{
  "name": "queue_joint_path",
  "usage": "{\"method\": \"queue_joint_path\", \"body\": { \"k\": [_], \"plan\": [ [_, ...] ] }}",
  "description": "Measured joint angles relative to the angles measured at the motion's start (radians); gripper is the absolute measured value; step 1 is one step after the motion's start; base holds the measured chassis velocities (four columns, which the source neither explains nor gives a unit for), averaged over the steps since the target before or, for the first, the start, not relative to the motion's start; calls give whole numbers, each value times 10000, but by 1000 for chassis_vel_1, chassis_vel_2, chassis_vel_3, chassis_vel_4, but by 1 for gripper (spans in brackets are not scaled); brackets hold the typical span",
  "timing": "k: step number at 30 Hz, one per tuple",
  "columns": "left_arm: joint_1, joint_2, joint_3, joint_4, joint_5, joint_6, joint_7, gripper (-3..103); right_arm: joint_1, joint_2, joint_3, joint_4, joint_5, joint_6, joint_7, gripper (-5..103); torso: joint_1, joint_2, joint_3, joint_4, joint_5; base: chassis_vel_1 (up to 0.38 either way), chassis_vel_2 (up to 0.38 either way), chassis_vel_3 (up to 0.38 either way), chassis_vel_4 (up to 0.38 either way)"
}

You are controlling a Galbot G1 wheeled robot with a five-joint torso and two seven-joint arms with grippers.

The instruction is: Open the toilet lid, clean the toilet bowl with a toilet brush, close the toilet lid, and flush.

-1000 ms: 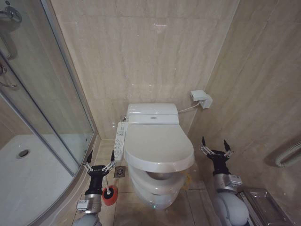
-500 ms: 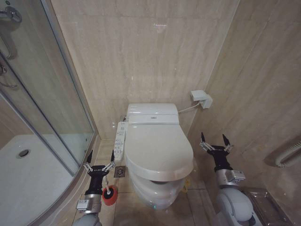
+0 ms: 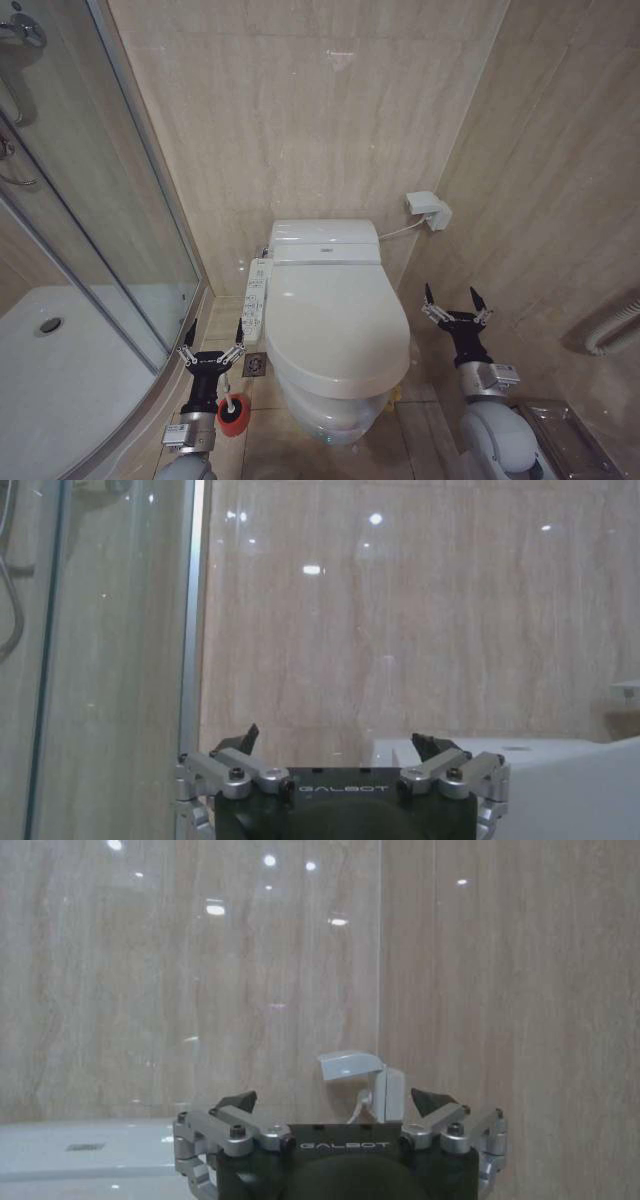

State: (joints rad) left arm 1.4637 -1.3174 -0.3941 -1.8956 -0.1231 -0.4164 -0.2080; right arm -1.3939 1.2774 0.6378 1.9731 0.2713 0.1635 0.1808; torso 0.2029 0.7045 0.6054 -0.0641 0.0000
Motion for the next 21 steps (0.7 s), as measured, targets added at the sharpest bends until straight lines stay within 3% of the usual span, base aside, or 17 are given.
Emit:
{"method": "queue_joint_path", "body": {
  "k": [21],
  "plan": [
    [0,0,0,0,0,0,0,100,-71,181,-66,22,-18,-65,-47,100,0,0,0,0,0,0,0,0,0]
  ]
}}
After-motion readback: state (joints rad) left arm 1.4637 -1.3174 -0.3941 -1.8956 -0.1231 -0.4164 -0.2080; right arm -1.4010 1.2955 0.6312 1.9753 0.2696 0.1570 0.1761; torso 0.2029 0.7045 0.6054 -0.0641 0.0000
